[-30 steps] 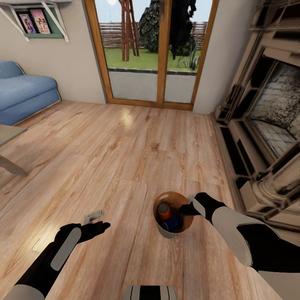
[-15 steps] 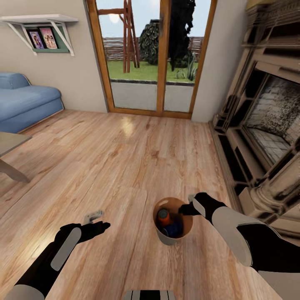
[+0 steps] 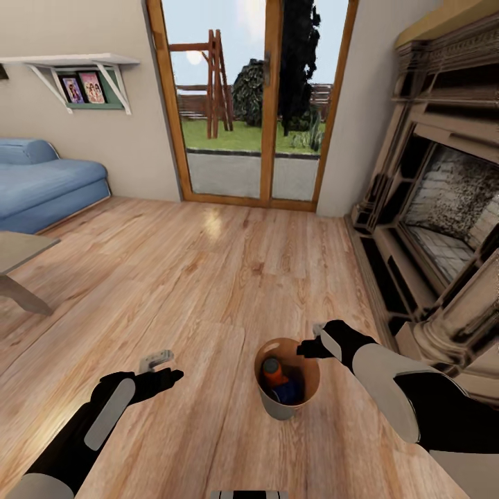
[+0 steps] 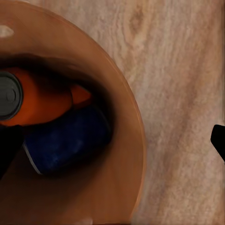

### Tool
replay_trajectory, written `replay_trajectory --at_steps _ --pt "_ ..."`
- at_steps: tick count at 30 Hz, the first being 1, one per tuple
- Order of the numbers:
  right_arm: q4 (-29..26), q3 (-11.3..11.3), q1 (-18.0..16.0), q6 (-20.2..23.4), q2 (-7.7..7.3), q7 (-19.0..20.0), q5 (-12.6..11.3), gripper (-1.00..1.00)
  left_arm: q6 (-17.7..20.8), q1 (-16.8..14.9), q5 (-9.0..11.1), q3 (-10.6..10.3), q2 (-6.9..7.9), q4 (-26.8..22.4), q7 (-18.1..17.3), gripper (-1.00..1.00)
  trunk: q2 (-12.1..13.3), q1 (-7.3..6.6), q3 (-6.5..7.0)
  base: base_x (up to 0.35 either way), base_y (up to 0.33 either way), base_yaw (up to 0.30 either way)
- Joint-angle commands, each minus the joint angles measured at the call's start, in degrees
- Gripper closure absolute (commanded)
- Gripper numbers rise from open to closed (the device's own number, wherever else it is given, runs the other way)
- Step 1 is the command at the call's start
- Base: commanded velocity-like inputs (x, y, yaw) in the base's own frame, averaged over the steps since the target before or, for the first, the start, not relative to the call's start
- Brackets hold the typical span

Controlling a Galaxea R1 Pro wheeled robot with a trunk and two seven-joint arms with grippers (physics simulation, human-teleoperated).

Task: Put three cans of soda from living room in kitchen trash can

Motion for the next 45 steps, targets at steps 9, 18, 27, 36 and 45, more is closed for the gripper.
replay_trajectory --at_steps 9,18,27,36,45 --pt "0.0 0.0 0.0 0.0 0.0 0.1 0.0 -1.0 -0.3 0.0 0.0 0.0 0.0 0.0 0.0 -1.0 0.1 -0.23 2.0 0.0 0.0 0.0" --pt "0.0 0.0 0.0 0.0 0.0 0.1 0.0 -1.0 -0.7 0.0 -0.1 0.0 0.0 0.1 0.0 -1.0 0.6 -0.65 3.95 0.0 0.0 0.0" --pt "0.0 0.0 0.0 0.0 0.0 0.1 0.0 -1.0 -0.9 0.0 -0.1 0.0 0.0 0.2 0.0 -1.0 4.2 -2.63 5.57 0.0 0.0 0.0" --pt "0.0 0.0 0.0 0.0 -0.15 0.1 0.1 -1.0 -0.9 0.0 -0.1 0.0 0.0 0.3 0.1 -1.0 7.8 -4.6 7.18 0.0 0.0 0.0" --pt "0.0 0.0 0.0 0.0 -0.17 0.1 0.0 -1.0 -0.9 0.0 -0.1 0.0 0.0 0.4 0.1 -1.0 11.4 -6.58 8.8 0.0 0.0 0.0"
